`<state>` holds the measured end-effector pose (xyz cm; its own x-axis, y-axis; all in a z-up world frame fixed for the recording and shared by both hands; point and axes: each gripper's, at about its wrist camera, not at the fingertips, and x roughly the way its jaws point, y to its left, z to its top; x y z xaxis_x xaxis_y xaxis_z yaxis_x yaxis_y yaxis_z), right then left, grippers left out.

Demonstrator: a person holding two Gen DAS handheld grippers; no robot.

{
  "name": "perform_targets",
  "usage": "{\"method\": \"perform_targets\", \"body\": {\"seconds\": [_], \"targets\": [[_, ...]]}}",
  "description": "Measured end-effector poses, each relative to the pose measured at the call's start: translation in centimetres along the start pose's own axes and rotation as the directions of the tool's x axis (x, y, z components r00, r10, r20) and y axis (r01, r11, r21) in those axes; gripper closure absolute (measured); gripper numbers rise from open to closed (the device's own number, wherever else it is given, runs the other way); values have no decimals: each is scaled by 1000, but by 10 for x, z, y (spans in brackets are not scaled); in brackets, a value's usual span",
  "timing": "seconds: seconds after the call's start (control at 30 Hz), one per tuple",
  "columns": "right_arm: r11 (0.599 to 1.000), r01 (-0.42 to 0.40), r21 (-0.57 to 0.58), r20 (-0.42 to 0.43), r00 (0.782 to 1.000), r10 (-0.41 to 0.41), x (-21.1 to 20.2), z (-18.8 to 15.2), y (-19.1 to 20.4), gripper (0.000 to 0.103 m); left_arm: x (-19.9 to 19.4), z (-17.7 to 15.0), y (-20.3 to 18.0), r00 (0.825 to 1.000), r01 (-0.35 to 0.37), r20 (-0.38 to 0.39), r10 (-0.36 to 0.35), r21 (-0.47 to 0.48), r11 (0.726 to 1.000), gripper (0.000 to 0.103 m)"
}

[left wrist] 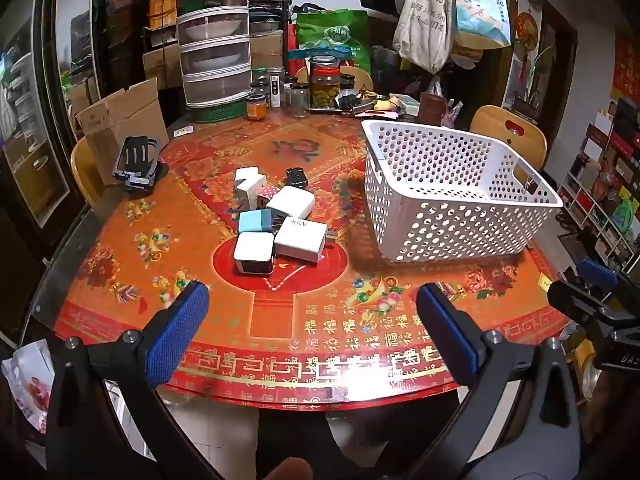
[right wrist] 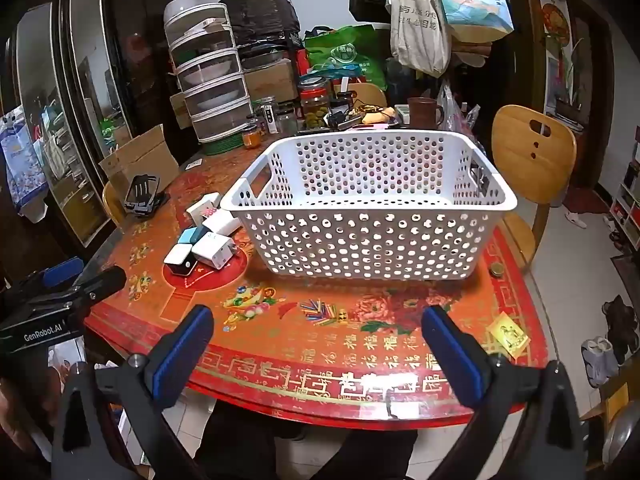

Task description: Organize rigid objects

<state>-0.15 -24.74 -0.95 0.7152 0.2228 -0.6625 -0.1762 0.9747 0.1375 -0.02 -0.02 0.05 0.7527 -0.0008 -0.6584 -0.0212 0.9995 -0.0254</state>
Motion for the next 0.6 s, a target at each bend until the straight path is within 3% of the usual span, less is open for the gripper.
{"method": "perform_targets", "body": {"seconds": [0.6], "targets": [[1000, -8, 8, -3, 1000, 8, 1, 0, -2, 0, -1, 0, 2, 1000, 14, 16, -13, -9, 1000, 1]]}}
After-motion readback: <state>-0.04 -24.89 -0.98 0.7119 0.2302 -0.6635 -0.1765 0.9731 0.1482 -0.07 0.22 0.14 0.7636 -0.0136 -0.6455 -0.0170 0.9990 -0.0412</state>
